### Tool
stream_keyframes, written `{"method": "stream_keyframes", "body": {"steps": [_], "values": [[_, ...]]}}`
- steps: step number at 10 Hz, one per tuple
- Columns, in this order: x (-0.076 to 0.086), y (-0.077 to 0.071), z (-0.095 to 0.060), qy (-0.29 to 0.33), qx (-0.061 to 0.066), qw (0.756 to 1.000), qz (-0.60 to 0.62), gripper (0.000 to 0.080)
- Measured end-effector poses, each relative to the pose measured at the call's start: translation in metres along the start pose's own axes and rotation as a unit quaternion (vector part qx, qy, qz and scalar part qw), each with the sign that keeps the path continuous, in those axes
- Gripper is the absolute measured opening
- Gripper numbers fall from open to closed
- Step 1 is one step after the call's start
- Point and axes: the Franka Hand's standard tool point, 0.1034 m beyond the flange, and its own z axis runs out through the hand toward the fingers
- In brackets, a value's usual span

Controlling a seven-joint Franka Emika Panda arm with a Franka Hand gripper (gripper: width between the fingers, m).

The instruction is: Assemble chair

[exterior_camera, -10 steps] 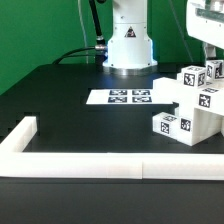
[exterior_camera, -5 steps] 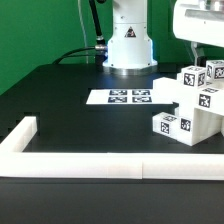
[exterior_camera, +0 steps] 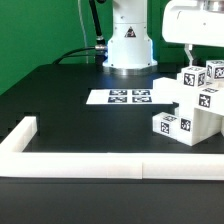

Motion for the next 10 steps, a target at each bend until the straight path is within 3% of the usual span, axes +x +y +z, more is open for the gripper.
{"method": "stream_keyframes", "body": {"steps": [5, 7, 10], "values": [[-0.0001, -0.0002, 0.0002, 0.001, -0.002, 0.985, -0.170, 0.0649], [0.0010, 0.0014, 0.0002, 0.003, -0.006, 0.968, -0.249, 0.0649], [0.0016, 0.0020, 0.0002, 0.002, -0.006, 0.967, -0.256, 0.0634]]}}
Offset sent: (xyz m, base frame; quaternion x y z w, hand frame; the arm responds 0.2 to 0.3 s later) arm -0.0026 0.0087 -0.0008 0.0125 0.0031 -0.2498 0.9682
